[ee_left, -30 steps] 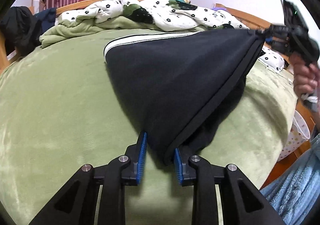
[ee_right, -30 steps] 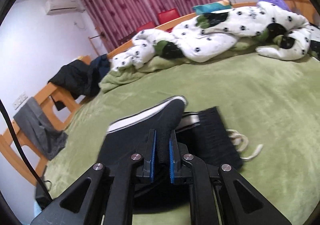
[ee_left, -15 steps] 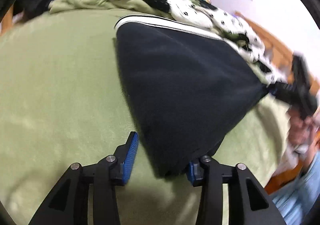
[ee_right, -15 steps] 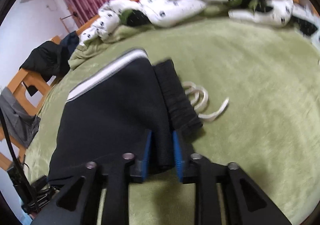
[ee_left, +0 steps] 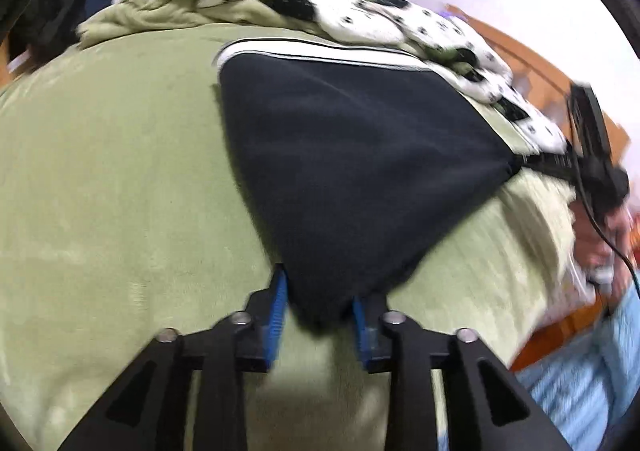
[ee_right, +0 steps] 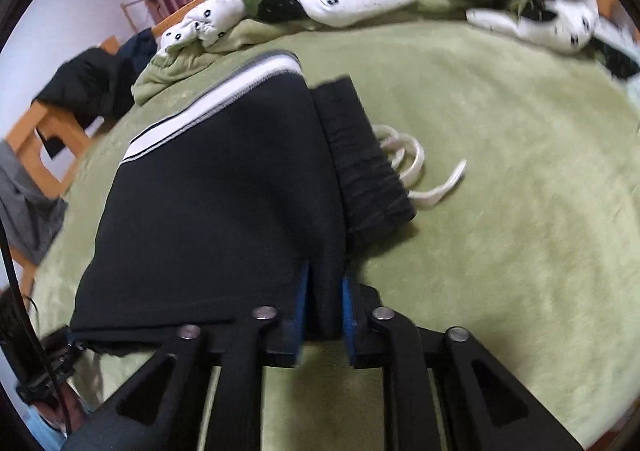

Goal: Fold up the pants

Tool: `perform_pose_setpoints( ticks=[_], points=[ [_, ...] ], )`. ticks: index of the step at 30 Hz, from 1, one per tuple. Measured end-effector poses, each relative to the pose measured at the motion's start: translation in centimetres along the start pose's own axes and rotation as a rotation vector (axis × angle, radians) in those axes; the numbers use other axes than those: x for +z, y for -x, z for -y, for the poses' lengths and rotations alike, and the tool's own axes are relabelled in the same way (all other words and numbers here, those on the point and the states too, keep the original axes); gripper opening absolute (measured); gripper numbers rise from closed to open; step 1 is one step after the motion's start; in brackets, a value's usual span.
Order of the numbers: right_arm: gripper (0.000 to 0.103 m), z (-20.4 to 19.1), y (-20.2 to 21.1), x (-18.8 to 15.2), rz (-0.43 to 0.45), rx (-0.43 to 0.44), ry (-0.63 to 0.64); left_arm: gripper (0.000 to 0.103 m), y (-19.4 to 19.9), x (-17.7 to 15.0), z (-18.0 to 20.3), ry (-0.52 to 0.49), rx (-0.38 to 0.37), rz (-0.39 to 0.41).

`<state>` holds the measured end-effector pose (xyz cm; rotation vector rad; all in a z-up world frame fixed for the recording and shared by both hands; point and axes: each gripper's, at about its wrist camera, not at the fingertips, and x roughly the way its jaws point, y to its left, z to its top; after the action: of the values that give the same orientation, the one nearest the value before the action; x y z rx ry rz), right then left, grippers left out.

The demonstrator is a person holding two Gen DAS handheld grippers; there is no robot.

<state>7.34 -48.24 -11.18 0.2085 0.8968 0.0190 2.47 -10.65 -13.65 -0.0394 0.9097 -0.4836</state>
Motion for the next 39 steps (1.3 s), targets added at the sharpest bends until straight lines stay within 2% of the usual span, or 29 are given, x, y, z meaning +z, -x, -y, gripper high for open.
perform_pose_setpoints(
  ticks=[1,3,6,8,10,13,17,19,21,22,26,28,30,31,32,33,35,37,39],
  points=[
    [0.031,-0.2,0.9,0.2,0.035,-0.008,0.008,0.036,0.9,-0.2,-0.2,-0.014,-0.016,0.003],
    [0.048,-0.7,2.6,0.6,0.125,-0.018,0.029,0.051,2.3,-0.2,-0.6,-0.017,-0.031,0.026],
    [0.063,-1.3,2.9,2.3,0.192,-0.045,0.062,0.058,3.6,0.8,-1.9,0.03,-0.051,0.071],
    [0.068,-1.8,2.0,4.1,0.197,-0.049,0.053,0.062,3.3,2.4,-3.2,0.081,-0.074,0.072],
    [0.07,-2.1,0.3,5.9,0.166,-0.051,0.026,0.062,2.1,4.5,-4.4,0.14,-0.079,0.053],
    [0.07,-2.6,-2.7,7.5,0.09,-0.034,0.035,0.062,0.1,7.2,-5.4,0.167,-0.116,0.03],
    [0.07,-2.2,-7.0,8.0,-0.016,-0.115,0.03,0.062,-4.6,9.1,-6.7,0.201,-0.113,-0.031],
    [0.078,-1.1,-8.2,7.4,-0.041,-0.094,-0.03,0.065,-7.1,8.3,-7.5,0.259,-0.145,-0.061],
    [0.08,-0.3,-8.6,7.1,-0.049,-0.043,-0.085,0.073,-8.2,7.3,-8.5,0.346,-0.211,-0.01],
    [0.08,-0.1,-8.7,7.1,-0.054,-0.033,-0.089,0.073,-8.3,7.4,-8.4,0.347,-0.218,0.006],
    [0.08,-0.1,-9.3,7.5,-0.083,0.015,-0.099,0.073,-9.7,9.6,-7.5,0.301,-0.204,-0.047],
    [0.074,0.0,-9.5,7.8,-0.12,0.075,-0.122,0.065,-10.7,10.8,-7.9,0.362,-0.216,-0.063],
    [0.057,0.3,-9.0,8.2,-0.122,0.106,-0.136,0.041,-11.3,11.3,-8.4,0.416,-0.214,-0.082],
    [0.052,0.2,-8.5,8.2,-0.115,0.113,-0.13,0.037,-11.3,11.5,-8.4,0.412,-0.216,-0.082],
    [0.037,0.2,-7.6,8.3,-0.089,0.137,-0.136,0.029,-11.0,11.5,-8.3,0.39,-0.208,-0.07],
    [0.029,0.1,-6.6,8.5,-0.072,0.177,-0.148,0.022,-10.2,11.6,-7.8,0.343,-0.184,-0.049],
    [0.024,-0.9,-5.1,8.6,-0.029,0.216,-0.151,0.018,-8.8,12.2,-7.6,0.317,-0.19,-0.02],
    [0.024,-3.4,-3.7,8.7,0.015,0.19,-0.114,0.016,-7.5,12.8,-8.5,0.37,-0.242,-0.015],
    [0.023,-5.2,-2.9,8.7,0.042,0.211,-0.122,0.015,-6.4,13.4,-9.5,0.392,-0.253,-0.006]
  ],
)
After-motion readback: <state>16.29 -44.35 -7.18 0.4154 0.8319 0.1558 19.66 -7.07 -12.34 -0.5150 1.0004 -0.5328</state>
